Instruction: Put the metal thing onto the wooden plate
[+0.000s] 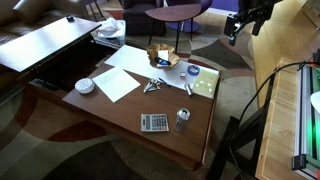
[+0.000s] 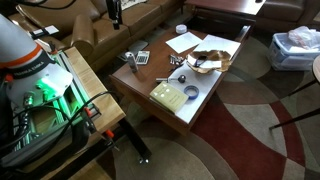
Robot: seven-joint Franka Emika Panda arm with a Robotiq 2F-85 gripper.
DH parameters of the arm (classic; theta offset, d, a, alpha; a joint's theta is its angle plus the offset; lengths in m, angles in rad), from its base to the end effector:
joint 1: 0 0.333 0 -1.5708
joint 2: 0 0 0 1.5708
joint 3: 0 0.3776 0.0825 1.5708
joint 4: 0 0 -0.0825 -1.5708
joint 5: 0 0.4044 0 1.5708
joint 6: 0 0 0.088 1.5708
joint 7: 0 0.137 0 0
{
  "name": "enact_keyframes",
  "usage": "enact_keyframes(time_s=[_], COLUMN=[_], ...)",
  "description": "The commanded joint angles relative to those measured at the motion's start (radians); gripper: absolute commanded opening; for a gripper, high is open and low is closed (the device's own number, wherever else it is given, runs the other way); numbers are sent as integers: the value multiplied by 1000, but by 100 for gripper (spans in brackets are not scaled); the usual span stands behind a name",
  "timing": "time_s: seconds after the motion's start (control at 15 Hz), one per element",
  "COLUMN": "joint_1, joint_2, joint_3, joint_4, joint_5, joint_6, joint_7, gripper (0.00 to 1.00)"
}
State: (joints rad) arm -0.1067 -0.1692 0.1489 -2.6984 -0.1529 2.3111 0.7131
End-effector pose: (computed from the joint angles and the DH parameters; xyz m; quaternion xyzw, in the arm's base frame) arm 0.3743 0.0074 0.2826 0.9533 -0.2741 -0.0793 0.0989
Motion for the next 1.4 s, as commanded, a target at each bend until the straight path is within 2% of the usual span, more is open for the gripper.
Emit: enact_keyframes(time_s=[0.0,0.13,0.33,0.4,0.53,0.67,0.8,1.13,1.33], joint_1=[4,21,45,62,73,79,12,-58,-94], joint_2=[249,363,544,406,503,545,506,632,713], joint_3=[-67,-107,-139,-160,-169,-171,-111,-107,-88], joint_4=[97,152,276,168,233,263,241,357,405], joint_5=[46,80,181,141,173,181,333,668,865], joint_6=[54,56,-38,21,-2,-6,30,2,76], joint_7=[74,106,35,51,35,33,-142,-464,-618], gripper=[100,100,100,100,100,100,100,100,100])
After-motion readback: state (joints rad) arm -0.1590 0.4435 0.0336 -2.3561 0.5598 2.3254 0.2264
